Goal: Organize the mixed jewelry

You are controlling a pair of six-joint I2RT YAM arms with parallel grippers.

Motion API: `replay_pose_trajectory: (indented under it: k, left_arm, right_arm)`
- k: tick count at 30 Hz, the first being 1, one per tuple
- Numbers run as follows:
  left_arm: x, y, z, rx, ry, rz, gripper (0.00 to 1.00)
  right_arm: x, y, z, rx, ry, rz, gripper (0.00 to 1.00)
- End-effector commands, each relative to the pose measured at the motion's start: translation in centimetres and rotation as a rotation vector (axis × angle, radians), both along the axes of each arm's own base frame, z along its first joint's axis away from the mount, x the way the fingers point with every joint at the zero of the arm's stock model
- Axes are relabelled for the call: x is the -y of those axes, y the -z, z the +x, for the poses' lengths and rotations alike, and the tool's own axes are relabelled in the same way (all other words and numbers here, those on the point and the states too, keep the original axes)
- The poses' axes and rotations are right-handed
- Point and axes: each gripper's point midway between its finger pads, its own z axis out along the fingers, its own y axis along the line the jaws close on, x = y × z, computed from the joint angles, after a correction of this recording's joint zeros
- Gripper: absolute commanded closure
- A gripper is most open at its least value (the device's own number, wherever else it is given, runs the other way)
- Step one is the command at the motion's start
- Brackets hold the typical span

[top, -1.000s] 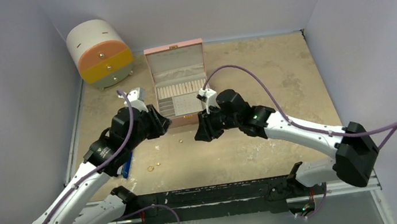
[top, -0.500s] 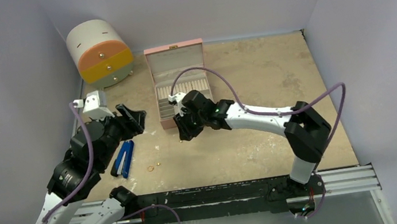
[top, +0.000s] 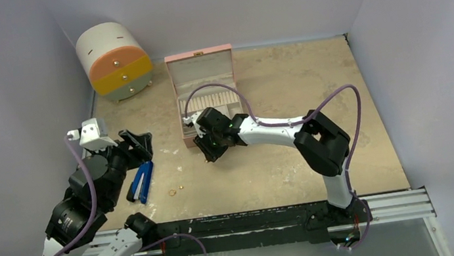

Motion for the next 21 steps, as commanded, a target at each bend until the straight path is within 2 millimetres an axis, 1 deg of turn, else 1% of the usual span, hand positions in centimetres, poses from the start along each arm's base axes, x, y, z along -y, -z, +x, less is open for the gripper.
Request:
replay_pose_trajectory:
  k: [1, 3, 8, 16, 21]
  left_arm:
    - [-0.9, 0.8, 0.3, 0.002, -0.037, 0.047, 0.32]
    - [-0.9, 1.5, 0.4, -0.010, -0.045, 0.054, 0.32]
    - [-0.4, 2.2, 0.7, -0.018, -0.036, 0.046, 0.32]
    - [-0.9, 2.8, 0.8, -0.004, -0.067, 0.029, 0.31]
    - [-0.9, 3.0, 0.9, -0.009, -0.071, 0.033, 0.31]
  right_arm:
    - [-1.5, -1.7, 0.6, 0.047, -0.044, 0.026, 0.62]
    - [-1.8, -1.3, 0.7, 0.045, -0.048, 0.018, 0.62]
    - [-2.2, -0.7, 0.8, 0.047, -0.057, 0.003, 0.62]
    - [-2.5, 0.2, 0.5, 0.047, -0.069, -0.028, 0.62]
    - [-2.7, 0.5, 0.6, 0.050, -0.070, -0.034, 0.66]
